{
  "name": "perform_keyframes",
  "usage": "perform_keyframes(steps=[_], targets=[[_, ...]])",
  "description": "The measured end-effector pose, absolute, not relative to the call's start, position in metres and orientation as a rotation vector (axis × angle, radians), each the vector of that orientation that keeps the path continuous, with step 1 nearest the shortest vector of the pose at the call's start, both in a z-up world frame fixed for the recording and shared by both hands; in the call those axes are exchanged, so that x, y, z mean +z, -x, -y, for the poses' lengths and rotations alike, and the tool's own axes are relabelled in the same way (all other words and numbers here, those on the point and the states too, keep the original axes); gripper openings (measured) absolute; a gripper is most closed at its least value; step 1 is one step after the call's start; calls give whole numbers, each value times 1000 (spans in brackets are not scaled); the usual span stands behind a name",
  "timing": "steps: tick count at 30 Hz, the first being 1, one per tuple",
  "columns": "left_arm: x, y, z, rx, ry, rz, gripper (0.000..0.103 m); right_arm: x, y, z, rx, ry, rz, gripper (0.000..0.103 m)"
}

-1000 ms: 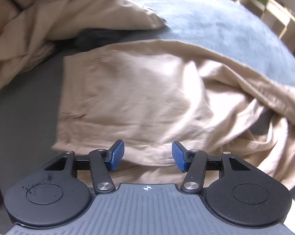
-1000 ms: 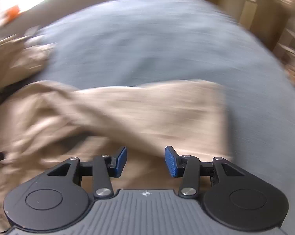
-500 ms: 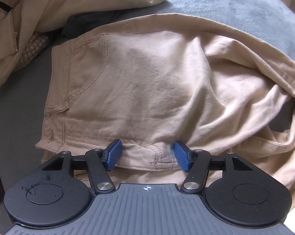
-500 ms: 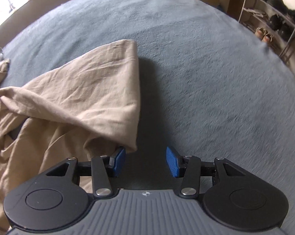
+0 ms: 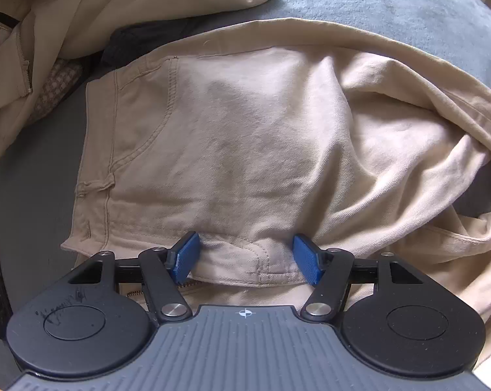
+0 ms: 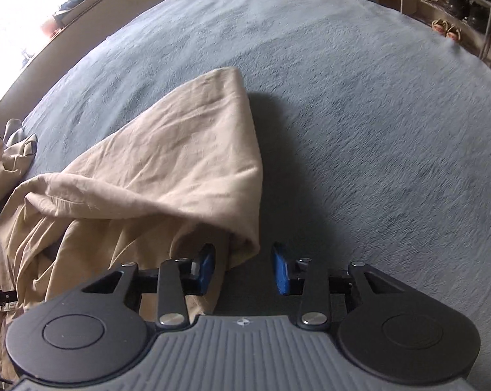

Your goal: Fold clothes

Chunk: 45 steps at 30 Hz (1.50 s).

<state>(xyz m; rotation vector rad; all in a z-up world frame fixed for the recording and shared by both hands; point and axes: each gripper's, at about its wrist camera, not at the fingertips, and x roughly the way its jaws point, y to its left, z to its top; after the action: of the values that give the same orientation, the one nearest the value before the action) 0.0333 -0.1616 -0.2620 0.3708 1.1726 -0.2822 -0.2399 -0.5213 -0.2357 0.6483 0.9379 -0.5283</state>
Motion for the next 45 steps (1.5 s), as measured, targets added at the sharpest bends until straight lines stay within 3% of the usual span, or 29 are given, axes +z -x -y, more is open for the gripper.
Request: perform_keyframes(steps=[5,6,9,21,35,38,40,45], targets=[[-261,-33,160,-295,-377,-1172,64,-245,238,537,-634,-737,-884,24],[-261,-33,160,-299,-378,-1171,64,-240,237,534,-630,-710,-884,17],[-262,-32,159,-305,-375,-1164,66,-214,230,523,-627,-571,-877,9],[-264,-34,148,-341,-343,-1149,69,-115,196,518,-637,-163,-799,8],[-266,-40,138,-368,-332,-1151,75,-114,138,514,-589,569,-883,11],[-266,-41,138,-365,-339,-1150,76,-145,138,538,-575,521,-1061,13],[-266,-42,138,-365,-340,-1152,76,-169,147,563,-578,397,-1203,22],[-267,-43,137,-359,-346,-1150,79,-180,194,604,-719,74,-1290,27]])
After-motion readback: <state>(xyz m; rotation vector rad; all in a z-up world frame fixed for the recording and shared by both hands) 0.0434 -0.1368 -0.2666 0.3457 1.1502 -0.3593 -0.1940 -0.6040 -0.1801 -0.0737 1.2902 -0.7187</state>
